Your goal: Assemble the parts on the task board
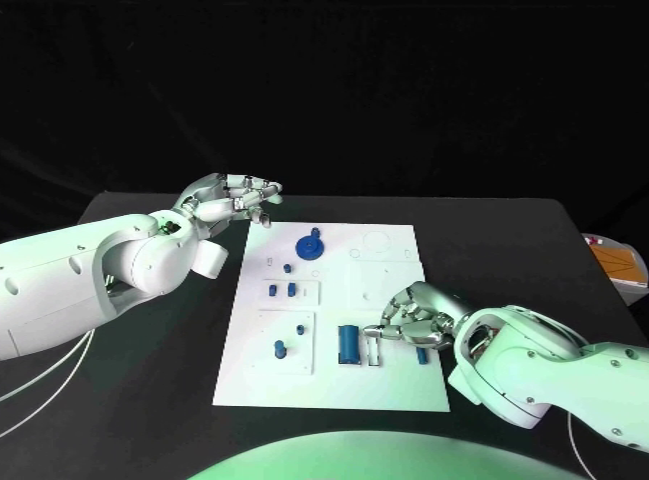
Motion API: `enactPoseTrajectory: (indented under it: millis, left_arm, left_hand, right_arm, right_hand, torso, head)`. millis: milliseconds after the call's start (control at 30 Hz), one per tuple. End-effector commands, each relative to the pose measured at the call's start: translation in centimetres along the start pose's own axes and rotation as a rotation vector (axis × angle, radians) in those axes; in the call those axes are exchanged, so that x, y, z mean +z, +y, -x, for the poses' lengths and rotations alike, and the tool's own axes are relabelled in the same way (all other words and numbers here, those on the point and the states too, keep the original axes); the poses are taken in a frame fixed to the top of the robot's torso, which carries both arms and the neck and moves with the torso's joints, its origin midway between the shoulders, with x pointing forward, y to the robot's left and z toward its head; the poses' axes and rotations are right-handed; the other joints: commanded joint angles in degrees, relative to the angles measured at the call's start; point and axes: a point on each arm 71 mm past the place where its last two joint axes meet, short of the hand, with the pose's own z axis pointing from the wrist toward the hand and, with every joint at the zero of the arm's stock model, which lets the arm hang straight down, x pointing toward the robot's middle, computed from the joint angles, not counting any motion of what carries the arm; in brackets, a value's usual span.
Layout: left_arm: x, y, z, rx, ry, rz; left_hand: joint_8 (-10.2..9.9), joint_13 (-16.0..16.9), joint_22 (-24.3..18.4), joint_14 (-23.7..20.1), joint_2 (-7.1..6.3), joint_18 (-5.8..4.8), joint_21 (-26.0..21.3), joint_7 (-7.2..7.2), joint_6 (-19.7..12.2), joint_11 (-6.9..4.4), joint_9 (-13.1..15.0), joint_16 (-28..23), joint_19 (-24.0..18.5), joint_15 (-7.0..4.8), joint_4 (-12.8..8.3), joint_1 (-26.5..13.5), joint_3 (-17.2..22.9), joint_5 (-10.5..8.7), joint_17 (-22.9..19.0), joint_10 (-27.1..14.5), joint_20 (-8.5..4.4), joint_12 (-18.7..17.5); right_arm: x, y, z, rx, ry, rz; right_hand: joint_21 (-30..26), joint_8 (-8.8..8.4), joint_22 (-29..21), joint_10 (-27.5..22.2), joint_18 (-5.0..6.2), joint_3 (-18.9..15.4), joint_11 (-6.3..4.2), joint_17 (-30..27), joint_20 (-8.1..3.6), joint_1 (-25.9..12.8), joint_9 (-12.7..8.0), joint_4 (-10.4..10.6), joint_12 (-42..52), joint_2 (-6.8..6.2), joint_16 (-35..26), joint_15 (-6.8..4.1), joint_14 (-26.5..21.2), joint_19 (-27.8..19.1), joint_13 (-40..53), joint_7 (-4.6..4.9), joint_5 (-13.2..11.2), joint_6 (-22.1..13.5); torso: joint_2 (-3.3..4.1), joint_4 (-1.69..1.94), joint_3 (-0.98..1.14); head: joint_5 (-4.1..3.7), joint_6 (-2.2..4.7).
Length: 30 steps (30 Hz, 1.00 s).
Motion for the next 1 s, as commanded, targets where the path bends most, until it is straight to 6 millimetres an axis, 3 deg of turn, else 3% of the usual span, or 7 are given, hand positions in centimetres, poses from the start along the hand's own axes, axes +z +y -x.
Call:
enactPoseTrajectory:
  millis: [33, 233, 333, 433, 667, 1000]
  left_arm:
    - [0.1, -0.1, -0.2, -0.010, 0.011, -0.012]
    - [0.2, -0.1, -0.3, -0.013, 0.008, -0.018]
    - [0.3, -0.1, -0.3, -0.013, 0.007, -0.019]
    - [0.4, -0.1, -0.4, -0.013, 0.007, -0.020]
    - [0.6, 0.0, -0.6, -0.015, 0.012, -0.020]
    - [0.6, 0.0, -0.7, -0.015, 0.013, -0.017]
  left_hand:
    - [0.24, 0.05, -0.05, -0.47, 0.41, 0.74, -0.19, 0.13, -0.46, 0.00, 0.06, 0.25, 0.35, -0.05, -0.01, 0.21, -0.23, 0.27, -0.02, -0.28, 0.09, 0.20]
    - [0.26, 0.07, -0.07, -0.48, 0.45, 0.74, -0.22, 0.14, -0.48, 0.01, 0.06, 0.26, 0.37, -0.04, 0.00, 0.29, -0.25, 0.28, -0.03, -0.29, 0.10, 0.26]
    - [0.26, 0.07, -0.07, -0.48, 0.45, 0.74, -0.22, 0.14, -0.48, 0.01, 0.06, 0.26, 0.37, -0.04, 0.00, 0.29, -0.25, 0.28, -0.03, -0.29, 0.10, 0.26]
    - [0.26, 0.07, -0.07, -0.48, 0.45, 0.74, -0.22, 0.14, -0.48, 0.01, 0.06, 0.26, 0.37, -0.04, 0.00, 0.29, -0.25, 0.28, -0.03, -0.29, 0.10, 0.26]
    - [0.26, 0.07, -0.07, -0.48, 0.45, 0.74, -0.22, 0.14, -0.48, 0.01, 0.06, 0.26, 0.37, -0.04, 0.00, 0.29, -0.25, 0.28, -0.03, -0.29, 0.10, 0.26]
    - [0.30, 0.08, -0.09, -0.49, 0.50, 0.74, -0.25, 0.12, -0.44, 0.00, 0.07, 0.27, 0.39, -0.03, 0.02, 0.35, -0.27, 0.28, -0.03, -0.26, 0.10, 0.33]
  right_arm:
    - [-0.6, -0.2, 1.0, 0.044, -0.048, 0.050]
    - [-1.6, -2.3, 2.5, -0.006, -0.061, 0.014]
    - [-1.9, -3.1, 3.0, -0.044, -0.058, -0.005]
    - [-2.3, -3.8, 3.3, -0.095, -0.052, -0.026]
    - [-2.8, -5.0, 3.3, -0.192, -0.037, -0.073]
    - [-2.9, -6.0, 1.7, -0.244, 0.004, -0.122]
  right_hand:
    - [-0.36, -0.90, 8.01, -0.51, -0.55, -0.13, 0.15, 7.61, 0.00, 3.36, -0.59, -0.48, -0.97, 0.90, 0.21, -0.14, 4.71, 0.02, -1.82, 0.29, -0.21, -0.75]
    - [-0.55, -1.66, 8.00, -0.94, -0.53, -0.52, 0.40, 7.67, 0.16, 4.50, -1.08, -0.46, -1.68, 0.59, 0.22, 0.07, 4.70, -0.06, -2.35, 0.61, -0.23, -1.13]
    - [-0.83, -2.00, 7.91, -1.22, -0.48, -0.71, 0.51, 7.49, 0.26, 4.98, -1.30, -0.41, -2.12, 0.49, 0.16, 0.17, 4.65, -0.17, -2.68, 0.74, -0.01, -1.22]
    - [-0.92, -2.18, 7.89, -1.41, -0.47, -0.95, 0.60, 7.45, 0.31, 5.04, -1.42, -0.30, -2.42, 0.31, 0.14, 0.24, 4.64, -0.21, -2.91, 0.83, -0.01, -1.26]
    - [-0.38, -2.31, 8.14, -1.50, -0.59, -1.17, 0.66, 7.72, 0.37, 5.16, -1.54, -0.18, -2.57, 0.19, 0.20, 0.30, 4.68, 0.00, -3.00, 0.87, 0.08, -1.16]
    - [-0.21, -2.30, 8.27, -1.44, -0.62, -1.77, 0.64, 7.74, 0.45, 4.95, -1.67, 0.21, -2.64, 0.06, 0.20, 0.33, 4.67, 0.07, -3.02, 0.81, -0.24, -0.47]
  torso:
    - [0.00, 0.03, 0.01]
    - [-0.07, -0.02, -0.03]
    - [-0.09, -0.04, 0.02]
    - [-0.12, -0.08, 0.10]
    - [0.00, 0.01, 0.02]
    - [0.01, 0.09, 0.05]
  head:
    - [-0.19, -0.23]
    - [-0.46, -1.28]
    - [-0.55, -1.47]
    - [-0.59, -1.29]
    - [-0.92, -0.70]
    - [-0.73, -0.75]
